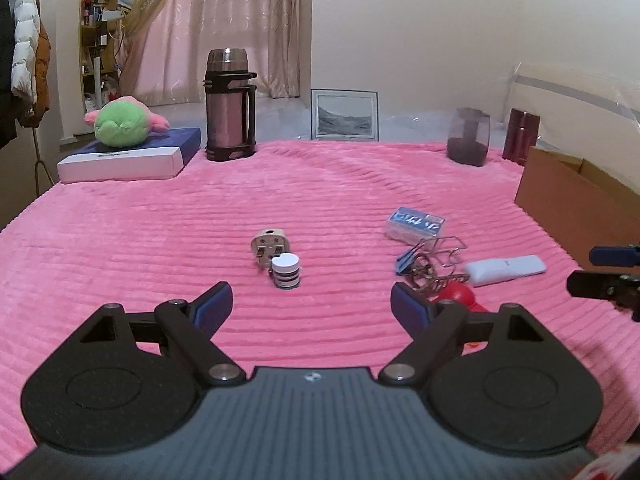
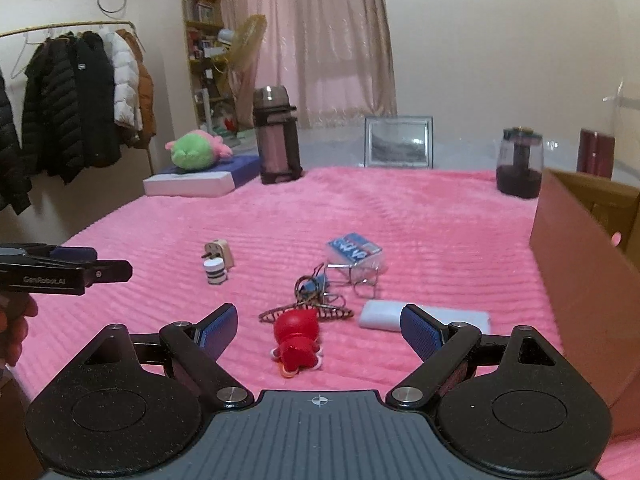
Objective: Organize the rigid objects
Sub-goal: 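Move both tools back over the remaining items on the bedspread, then grasp the red cat figurine with the right tool while the left tool grasps the white cylinder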
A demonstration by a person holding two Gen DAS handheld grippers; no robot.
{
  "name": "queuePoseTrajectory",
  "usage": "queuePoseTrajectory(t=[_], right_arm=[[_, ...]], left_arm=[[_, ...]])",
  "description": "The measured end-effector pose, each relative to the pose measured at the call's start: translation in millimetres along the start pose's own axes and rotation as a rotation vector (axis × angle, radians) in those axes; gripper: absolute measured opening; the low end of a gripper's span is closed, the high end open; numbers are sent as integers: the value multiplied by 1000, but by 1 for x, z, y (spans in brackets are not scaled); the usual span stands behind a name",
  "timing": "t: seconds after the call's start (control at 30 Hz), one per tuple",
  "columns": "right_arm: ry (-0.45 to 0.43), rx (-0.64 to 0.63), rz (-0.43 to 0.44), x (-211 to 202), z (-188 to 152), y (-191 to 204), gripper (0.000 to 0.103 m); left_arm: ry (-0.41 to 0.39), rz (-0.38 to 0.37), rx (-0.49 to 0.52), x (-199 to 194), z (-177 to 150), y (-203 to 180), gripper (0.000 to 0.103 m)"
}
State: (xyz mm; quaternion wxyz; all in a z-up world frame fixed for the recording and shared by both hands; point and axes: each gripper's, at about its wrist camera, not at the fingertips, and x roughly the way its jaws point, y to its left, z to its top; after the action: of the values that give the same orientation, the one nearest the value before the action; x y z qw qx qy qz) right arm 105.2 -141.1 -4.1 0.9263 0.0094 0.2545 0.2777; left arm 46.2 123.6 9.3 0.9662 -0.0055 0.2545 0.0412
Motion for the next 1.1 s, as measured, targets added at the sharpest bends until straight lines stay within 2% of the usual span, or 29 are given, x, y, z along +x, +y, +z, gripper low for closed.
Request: queuePoseTrajectory(t=[0.47,0.6,1.0,1.07,1.1], right_arm=[[83,-17,-3,80,-15,18,85],[114,-35,-13,101,-19,23,74],[177,-65,-68,139,-28,26,55],[177,-67,-71,140,-29,26,50],[178,-70,-75,141,-29,27,45]], left_arm=[[39,9,13,57,-10,11,83],[45,10,25,71,-11,12,83],[75,-25,23,101,-20,14,83],[77,-29,23,104,-22,14,83],[80,-30,21,105,-22,14,83]])
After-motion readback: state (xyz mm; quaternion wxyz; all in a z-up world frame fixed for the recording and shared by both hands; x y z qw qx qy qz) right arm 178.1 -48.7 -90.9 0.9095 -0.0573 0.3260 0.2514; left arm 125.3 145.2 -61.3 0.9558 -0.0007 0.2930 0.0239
